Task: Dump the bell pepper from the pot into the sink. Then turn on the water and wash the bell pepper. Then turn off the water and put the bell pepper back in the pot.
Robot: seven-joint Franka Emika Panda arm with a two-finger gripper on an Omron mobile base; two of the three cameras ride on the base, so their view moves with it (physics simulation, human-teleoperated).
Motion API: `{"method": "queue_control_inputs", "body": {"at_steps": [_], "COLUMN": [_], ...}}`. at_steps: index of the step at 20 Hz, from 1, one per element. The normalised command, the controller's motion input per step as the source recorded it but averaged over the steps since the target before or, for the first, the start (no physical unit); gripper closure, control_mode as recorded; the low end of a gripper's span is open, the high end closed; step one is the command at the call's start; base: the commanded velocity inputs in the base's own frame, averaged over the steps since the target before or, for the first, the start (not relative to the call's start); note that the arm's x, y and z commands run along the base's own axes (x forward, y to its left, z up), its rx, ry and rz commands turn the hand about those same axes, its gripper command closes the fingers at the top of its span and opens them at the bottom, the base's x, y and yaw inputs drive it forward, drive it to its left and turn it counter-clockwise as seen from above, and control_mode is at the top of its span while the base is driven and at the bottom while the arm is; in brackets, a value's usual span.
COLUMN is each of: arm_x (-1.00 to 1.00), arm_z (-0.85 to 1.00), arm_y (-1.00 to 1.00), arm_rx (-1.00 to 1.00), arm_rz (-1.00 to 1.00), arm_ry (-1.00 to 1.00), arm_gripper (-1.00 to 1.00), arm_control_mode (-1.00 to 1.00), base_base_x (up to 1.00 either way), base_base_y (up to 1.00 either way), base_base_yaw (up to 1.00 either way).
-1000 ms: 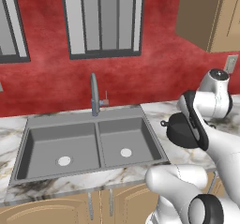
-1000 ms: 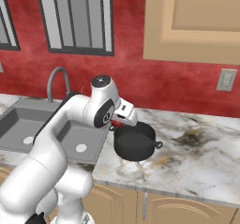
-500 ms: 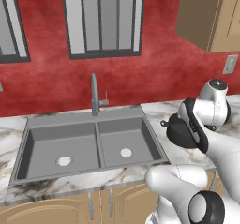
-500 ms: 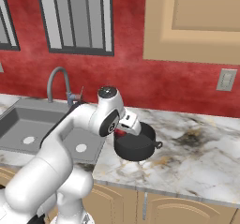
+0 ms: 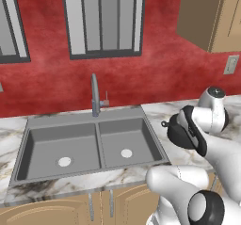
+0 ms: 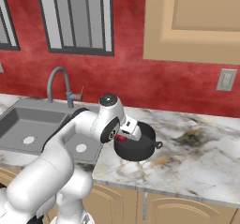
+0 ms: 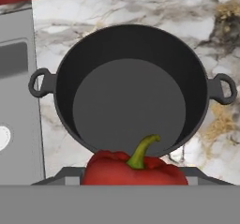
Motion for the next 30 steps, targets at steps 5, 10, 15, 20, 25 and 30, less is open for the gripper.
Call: {"method": "queue_control_inputs", "body": {"at_steps": [5, 10, 15, 20, 25, 30], "arm_x": [0.26, 0.26, 0.11, 0.04, 0.03, 0.04], "arm_z": [0.00, -0.03, -0.13, -0.17, -0.14, -0.15], "arm_y": [-0.02, -0.06, -0.18, -0.11, -0.07, -0.05], "arm_rx": [0.00, 0.00, 0.00, 0.00, 0.00, 0.00], "arm_rz": [0.00, 0.00, 0.00, 0.00, 0.00, 0.00], "arm_ry": [0.01, 0.03, 0.06, 0.06, 0.04, 0.03], "arm_gripper": [1.00, 1.00, 1.00, 1.00, 1.00, 1.00], "arm_control_mode": [-1.00, -1.00, -1.00, -1.00, -1.00, -1.00], "base_base_x": [0.00, 0.00, 0.00, 0.00, 0.00, 0.00], "base_base_y": [0.00, 0.00, 0.00, 0.00, 0.00, 0.00], "base_base_yaw": [0.00, 0.00, 0.00, 0.00, 0.00, 0.00]}}
